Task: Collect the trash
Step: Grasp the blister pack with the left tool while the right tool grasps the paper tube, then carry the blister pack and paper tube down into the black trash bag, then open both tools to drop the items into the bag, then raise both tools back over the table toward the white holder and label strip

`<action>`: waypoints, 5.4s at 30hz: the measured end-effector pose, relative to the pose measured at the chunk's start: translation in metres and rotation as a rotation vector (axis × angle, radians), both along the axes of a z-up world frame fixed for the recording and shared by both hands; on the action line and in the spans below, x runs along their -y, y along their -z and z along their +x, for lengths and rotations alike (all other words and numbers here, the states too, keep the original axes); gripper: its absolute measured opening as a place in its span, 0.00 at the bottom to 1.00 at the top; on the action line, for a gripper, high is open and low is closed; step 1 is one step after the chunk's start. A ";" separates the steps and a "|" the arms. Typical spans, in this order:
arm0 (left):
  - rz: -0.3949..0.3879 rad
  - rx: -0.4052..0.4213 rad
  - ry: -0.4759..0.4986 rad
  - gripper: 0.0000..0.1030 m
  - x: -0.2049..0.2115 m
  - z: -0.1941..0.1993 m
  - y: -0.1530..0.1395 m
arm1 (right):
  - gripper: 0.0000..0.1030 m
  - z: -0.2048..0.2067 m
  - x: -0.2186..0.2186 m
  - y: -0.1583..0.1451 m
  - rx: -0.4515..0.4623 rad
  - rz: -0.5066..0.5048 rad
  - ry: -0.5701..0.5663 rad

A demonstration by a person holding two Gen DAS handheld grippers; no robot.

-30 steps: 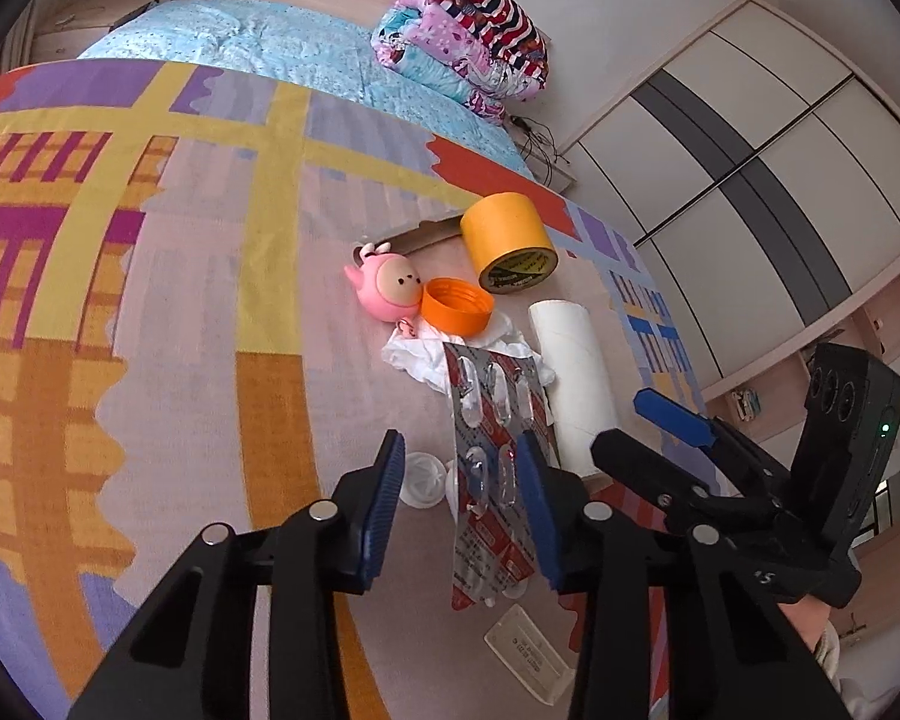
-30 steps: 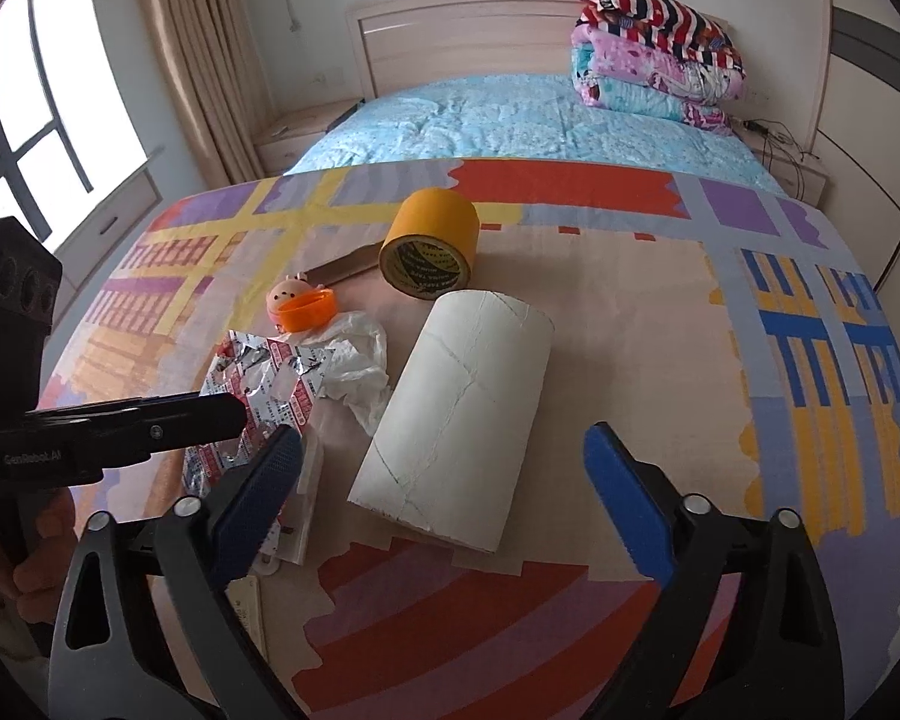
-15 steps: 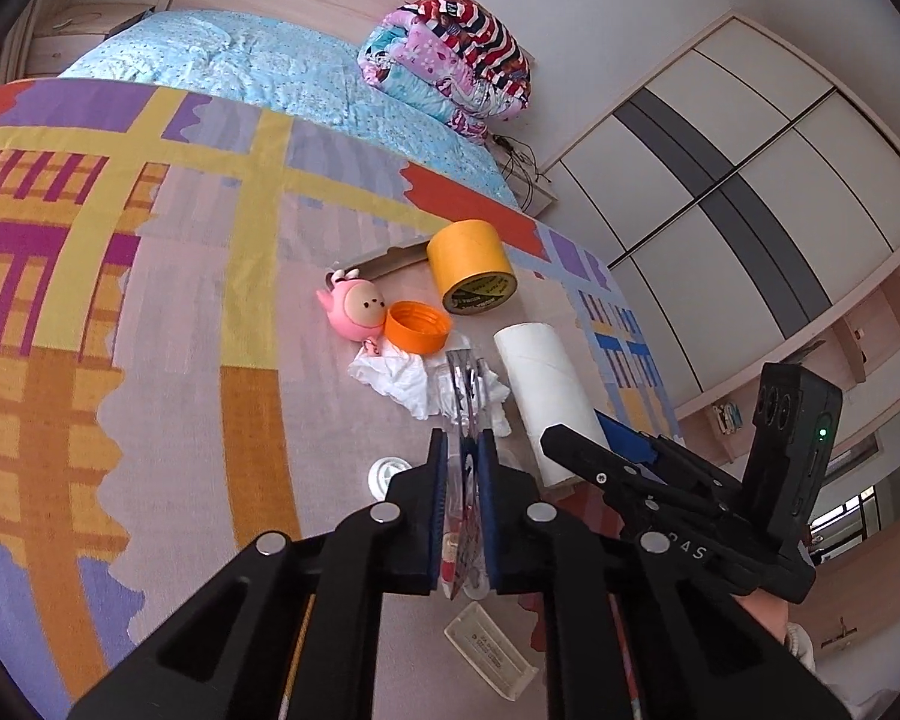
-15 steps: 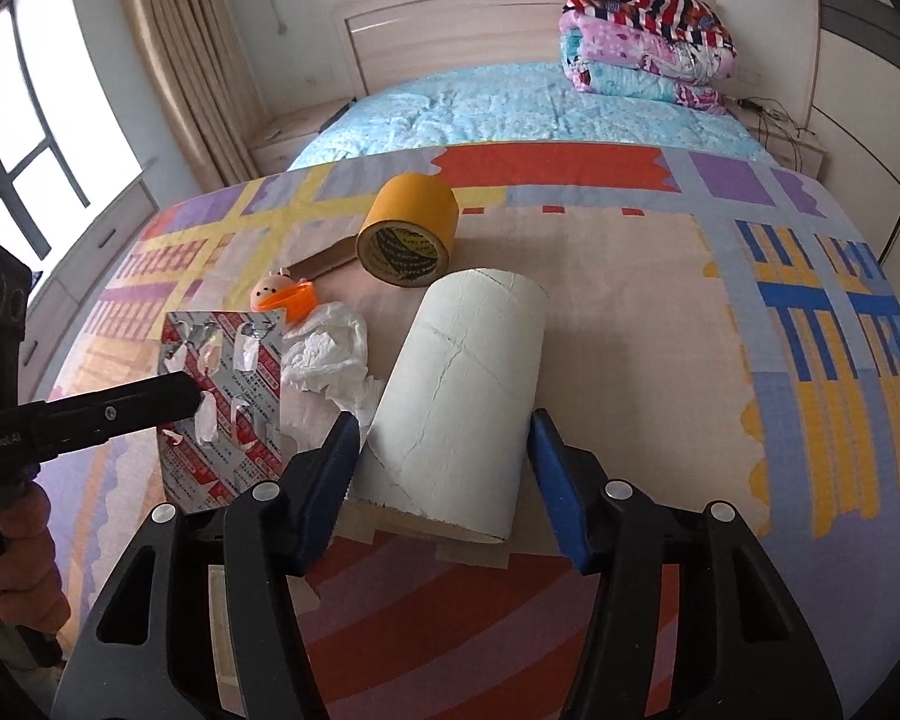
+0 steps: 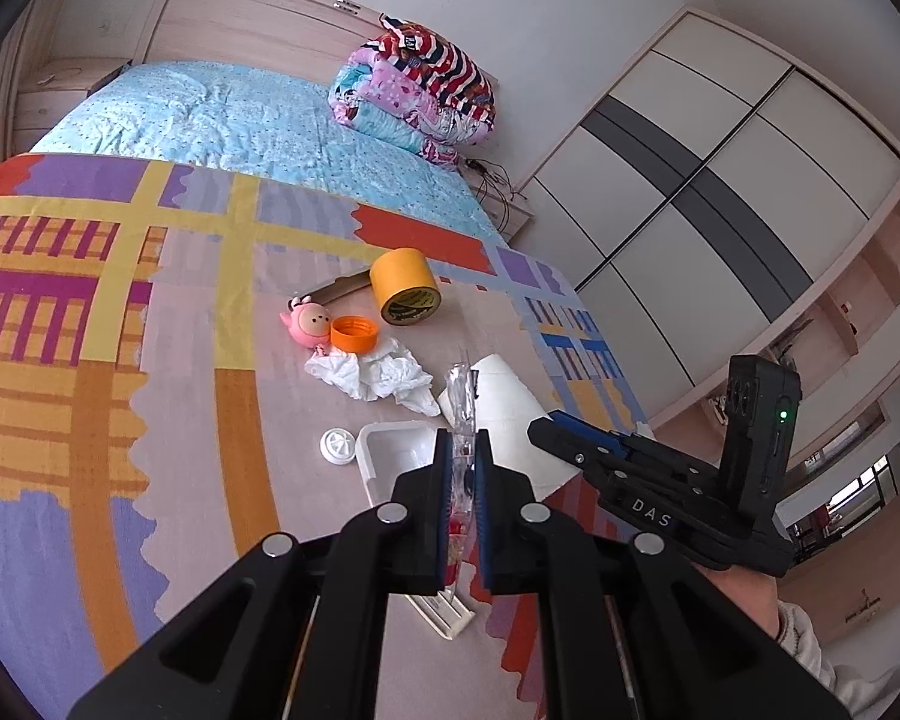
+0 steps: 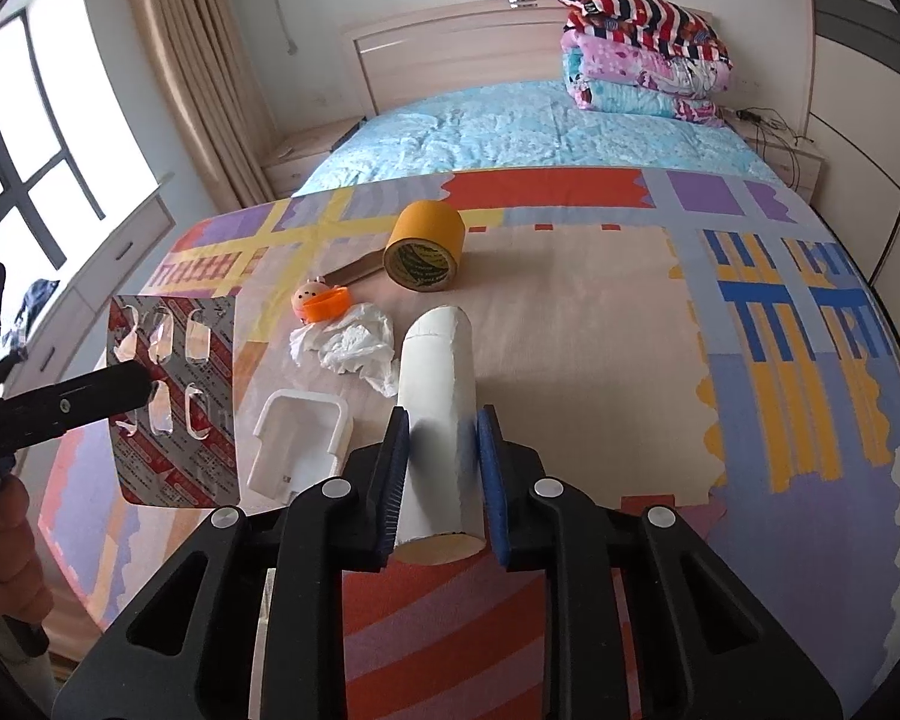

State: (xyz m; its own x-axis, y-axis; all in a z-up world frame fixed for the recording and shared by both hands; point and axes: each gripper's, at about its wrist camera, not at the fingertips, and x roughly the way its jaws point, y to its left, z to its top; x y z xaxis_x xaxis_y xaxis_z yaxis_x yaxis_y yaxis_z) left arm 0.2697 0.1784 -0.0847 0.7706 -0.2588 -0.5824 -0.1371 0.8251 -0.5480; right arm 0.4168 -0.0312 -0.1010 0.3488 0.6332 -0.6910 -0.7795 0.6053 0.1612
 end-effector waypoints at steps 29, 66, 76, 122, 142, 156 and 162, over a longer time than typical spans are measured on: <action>0.095 0.031 0.018 0.06 0.040 -0.052 -0.030 | 0.29 -0.041 0.022 0.008 0.029 -0.041 -0.035; 0.102 -0.235 0.158 0.06 0.153 -0.194 0.100 | 0.29 -0.226 0.133 0.073 0.025 -0.122 -0.322; 0.126 -0.386 0.167 0.06 0.156 -0.192 0.154 | 0.29 -0.228 0.112 0.138 -0.114 -0.229 -0.361; 0.260 -0.308 0.107 0.57 0.160 -0.204 0.113 | 0.47 -0.228 0.111 0.123 -0.062 -0.204 -0.333; 0.356 -0.110 0.024 0.57 0.144 -0.158 0.024 | 0.47 -0.188 0.107 0.025 0.125 -0.053 -0.262; 0.350 -0.109 -0.026 0.57 0.123 -0.092 0.034 | 0.47 -0.131 0.083 -0.004 0.119 0.014 -0.213; 0.372 -0.129 -0.047 0.57 0.120 -0.064 0.042 | 0.47 -0.102 0.063 -0.009 0.104 0.026 -0.197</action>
State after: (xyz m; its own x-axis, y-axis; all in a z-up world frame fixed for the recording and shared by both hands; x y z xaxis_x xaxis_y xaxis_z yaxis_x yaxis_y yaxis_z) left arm 0.2056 0.0587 -0.1263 0.6908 0.0216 -0.7227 -0.2273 0.9553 -0.1888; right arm 0.3146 -0.0941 -0.0921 0.2852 0.7134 -0.6401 -0.8954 0.4366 0.0877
